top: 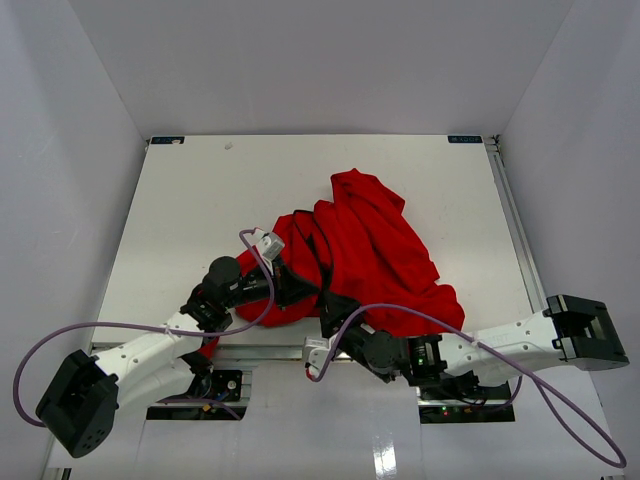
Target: Zip up the jacket
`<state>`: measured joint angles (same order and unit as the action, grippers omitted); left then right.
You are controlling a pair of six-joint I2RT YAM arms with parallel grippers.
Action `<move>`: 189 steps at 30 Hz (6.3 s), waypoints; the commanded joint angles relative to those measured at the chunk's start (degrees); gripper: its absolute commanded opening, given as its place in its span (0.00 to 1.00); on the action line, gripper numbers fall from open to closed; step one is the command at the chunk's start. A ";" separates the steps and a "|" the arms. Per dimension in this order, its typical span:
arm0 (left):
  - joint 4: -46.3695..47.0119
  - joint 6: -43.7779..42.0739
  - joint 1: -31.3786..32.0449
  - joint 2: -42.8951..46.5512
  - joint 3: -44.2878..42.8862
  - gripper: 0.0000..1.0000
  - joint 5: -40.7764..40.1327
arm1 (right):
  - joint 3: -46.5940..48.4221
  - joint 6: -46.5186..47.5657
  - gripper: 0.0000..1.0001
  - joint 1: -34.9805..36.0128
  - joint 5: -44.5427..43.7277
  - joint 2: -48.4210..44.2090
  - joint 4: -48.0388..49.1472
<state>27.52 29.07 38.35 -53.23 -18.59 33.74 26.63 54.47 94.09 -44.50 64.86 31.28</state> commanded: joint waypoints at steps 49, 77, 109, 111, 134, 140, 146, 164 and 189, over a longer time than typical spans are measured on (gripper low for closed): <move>2.99 -0.24 -0.20 3.39 1.97 0.00 1.32 | 6.48 -11.14 0.08 -7.19 -0.04 1.71 -1.58; 4.21 0.19 -0.28 4.89 2.59 0.00 2.05 | 10.70 -22.03 0.17 -13.08 12.31 1.90 -13.34; 3.08 2.38 -0.20 6.46 2.53 0.00 3.43 | 10.99 -26.40 0.08 -24.49 25.94 1.39 -4.86; 2.81 2.57 -0.25 6.56 2.47 0.00 3.53 | 11.11 -26.75 0.08 -26.40 27.66 1.45 -3.81; 2.05 4.03 -0.21 6.45 2.68 0.00 5.29 | 14.85 -32.79 0.08 -41.42 42.01 3.63 0.27; 0.97 4.06 -0.20 7.91 2.96 0.00 4.82 | 16.87 -33.25 0.08 -43.06 43.60 4.63 0.28; -5.43 4.19 -0.20 10.91 1.94 0.00 0.06 | 15.97 -37.14 0.08 -43.15 46.80 3.71 -1.81; -17.78 4.71 -0.25 20.10 5.10 0.00 -8.28 | 18.25 -43.83 0.08 -51.80 45.86 15.38 10.04; -32.72 5.13 -0.20 29.64 8.39 0.00 -36.71 | 28.10 -37.83 0.08 -60.85 49.84 18.89 16.20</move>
<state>1.31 33.86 37.75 -24.40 -10.85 0.79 49.36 10.33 36.01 12.53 87.51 39.11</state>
